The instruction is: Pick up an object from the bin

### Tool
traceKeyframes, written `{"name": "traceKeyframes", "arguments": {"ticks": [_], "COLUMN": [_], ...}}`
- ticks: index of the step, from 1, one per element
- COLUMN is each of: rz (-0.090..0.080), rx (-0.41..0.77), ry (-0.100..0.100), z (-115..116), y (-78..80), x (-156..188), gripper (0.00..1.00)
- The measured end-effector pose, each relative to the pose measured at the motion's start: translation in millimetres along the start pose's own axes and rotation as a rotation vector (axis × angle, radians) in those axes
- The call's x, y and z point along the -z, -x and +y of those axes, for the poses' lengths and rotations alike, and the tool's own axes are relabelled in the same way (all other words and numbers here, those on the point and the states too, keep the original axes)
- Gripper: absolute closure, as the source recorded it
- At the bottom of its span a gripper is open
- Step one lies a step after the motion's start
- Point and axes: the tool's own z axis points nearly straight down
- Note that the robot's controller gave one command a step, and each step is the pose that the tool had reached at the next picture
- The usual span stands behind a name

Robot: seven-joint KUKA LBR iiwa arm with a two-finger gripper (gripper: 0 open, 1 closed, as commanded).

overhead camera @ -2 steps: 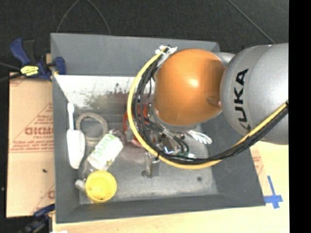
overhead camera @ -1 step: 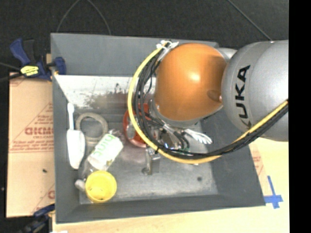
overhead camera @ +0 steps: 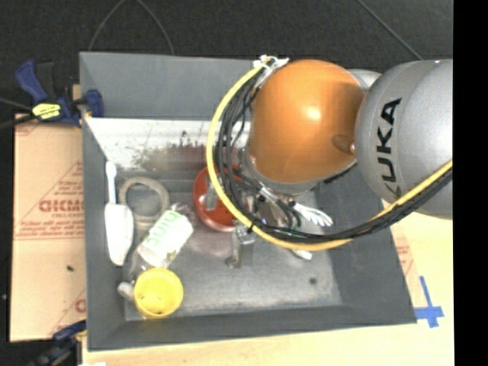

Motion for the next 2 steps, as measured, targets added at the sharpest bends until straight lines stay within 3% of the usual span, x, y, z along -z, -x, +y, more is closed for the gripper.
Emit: {"name": "traceKeyframes", "arguments": {"ticks": [1,2], "rz": [-0.004,0.005], "rx": [0.2,-0.021], "ry": [0.001,-0.003], "z": [35,10], "y": [67.4,30.5], "x": [-2,-6], "gripper": [0.0,0.0]}}
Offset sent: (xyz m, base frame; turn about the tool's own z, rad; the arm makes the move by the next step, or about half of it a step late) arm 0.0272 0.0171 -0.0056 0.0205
